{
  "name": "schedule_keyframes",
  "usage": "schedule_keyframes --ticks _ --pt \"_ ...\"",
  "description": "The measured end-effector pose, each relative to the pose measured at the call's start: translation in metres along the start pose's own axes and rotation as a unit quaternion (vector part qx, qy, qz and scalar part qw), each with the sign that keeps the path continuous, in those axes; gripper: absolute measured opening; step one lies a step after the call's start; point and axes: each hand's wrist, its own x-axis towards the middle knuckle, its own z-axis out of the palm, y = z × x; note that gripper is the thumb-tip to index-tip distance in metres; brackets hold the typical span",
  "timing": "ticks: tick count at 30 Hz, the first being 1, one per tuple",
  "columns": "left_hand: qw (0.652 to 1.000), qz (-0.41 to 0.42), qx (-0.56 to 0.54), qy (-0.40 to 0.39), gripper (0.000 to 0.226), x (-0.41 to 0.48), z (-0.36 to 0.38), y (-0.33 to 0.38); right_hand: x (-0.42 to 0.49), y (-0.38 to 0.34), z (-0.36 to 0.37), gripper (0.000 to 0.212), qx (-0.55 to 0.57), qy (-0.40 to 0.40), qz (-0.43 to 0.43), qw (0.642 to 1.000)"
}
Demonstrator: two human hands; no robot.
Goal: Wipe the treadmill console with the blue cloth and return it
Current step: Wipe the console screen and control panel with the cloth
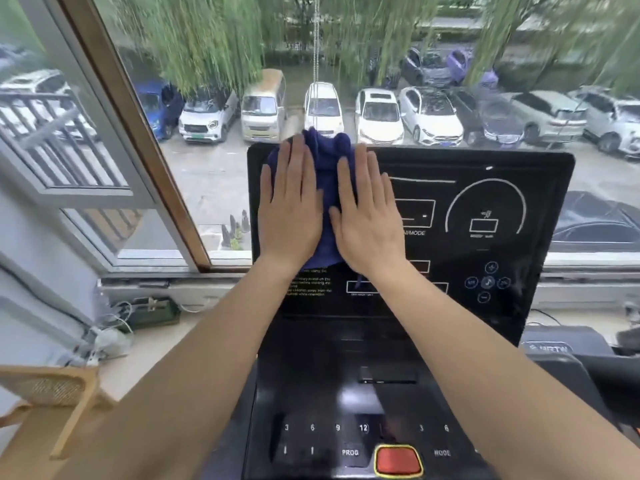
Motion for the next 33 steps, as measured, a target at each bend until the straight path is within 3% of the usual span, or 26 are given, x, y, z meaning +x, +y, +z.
schedule_keyframes --ticks 7,10,13,16,19,25,28,33 --pt "0.987 0.061 0.1 -0.107 0.075 -0.121 0.022 -0.023 -0.109 -0.002 0.044 0.085 -0.067 -0.087 -0.082 0.991" --pt "0.987 0.055 0.119 -0.094 0.074 -0.094 0.019 -0.021 -0.075 0.004 0.038 0.082 -0.09 -0.054 -0.103 0.989" --pt "0.992 0.035 0.111 -0.049 0.071 -0.026 0.009 -0.014 -0.012 0.013 0.018 0.077 -0.101 -0.002 -0.067 0.993" --pt "0.994 0.017 0.101 -0.036 0.071 -0.008 0.006 -0.01 -0.003 0.014 0.015 0.075 -0.079 0.013 -0.037 0.996" --pt "0.994 0.035 0.089 -0.051 0.072 -0.06 0.018 -0.013 -0.051 0.01 0.028 0.079 -0.061 -0.022 -0.04 0.997" --pt "0.985 0.048 0.098 -0.132 0.068 -0.175 0.032 -0.028 -0.134 0.003 0.053 0.084 -0.097 -0.101 -0.18 0.974" --pt "0.987 0.034 0.112 -0.106 0.069 -0.14 0.028 -0.021 -0.092 0.006 0.039 0.077 -0.124 -0.057 -0.196 0.971" --pt "0.995 0.011 0.083 -0.046 0.073 -0.02 0.013 0.018 -0.006 0.051 -0.008 0.076 -0.16 -0.018 -0.087 0.983"
